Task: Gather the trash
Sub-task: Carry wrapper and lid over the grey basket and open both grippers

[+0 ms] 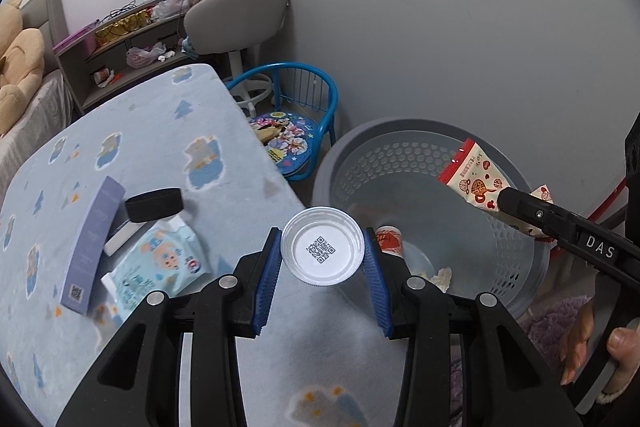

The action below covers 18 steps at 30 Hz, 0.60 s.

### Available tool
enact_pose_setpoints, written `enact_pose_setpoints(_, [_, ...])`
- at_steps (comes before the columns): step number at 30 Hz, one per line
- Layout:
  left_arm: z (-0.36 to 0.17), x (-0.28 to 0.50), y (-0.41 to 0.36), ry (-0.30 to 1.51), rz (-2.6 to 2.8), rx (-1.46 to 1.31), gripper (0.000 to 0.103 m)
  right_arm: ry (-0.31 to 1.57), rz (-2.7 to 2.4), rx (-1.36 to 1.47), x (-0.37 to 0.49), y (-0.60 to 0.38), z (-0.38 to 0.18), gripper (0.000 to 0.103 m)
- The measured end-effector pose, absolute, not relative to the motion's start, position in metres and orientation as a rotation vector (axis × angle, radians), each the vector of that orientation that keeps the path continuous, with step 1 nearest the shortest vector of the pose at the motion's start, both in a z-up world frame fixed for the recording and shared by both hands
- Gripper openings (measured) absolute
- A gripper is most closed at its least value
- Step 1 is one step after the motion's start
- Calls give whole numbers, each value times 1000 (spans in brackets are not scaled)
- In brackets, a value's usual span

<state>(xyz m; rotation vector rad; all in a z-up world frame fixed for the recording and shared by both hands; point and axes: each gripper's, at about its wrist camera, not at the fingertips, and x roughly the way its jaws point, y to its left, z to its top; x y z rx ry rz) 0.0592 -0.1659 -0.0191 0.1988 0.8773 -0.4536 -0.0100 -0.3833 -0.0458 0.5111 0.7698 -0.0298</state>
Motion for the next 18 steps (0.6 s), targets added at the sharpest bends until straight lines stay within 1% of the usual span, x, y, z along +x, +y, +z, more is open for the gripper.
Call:
enact_pose_setpoints(11, [-23,81,-205,881,-501,208,39,773,-87,564,-8,-406,-56,53])
enact_pose_setpoints(18, [-28,85,-225,877,-520,221,39,789,-125,535,-4,-404,-59,54])
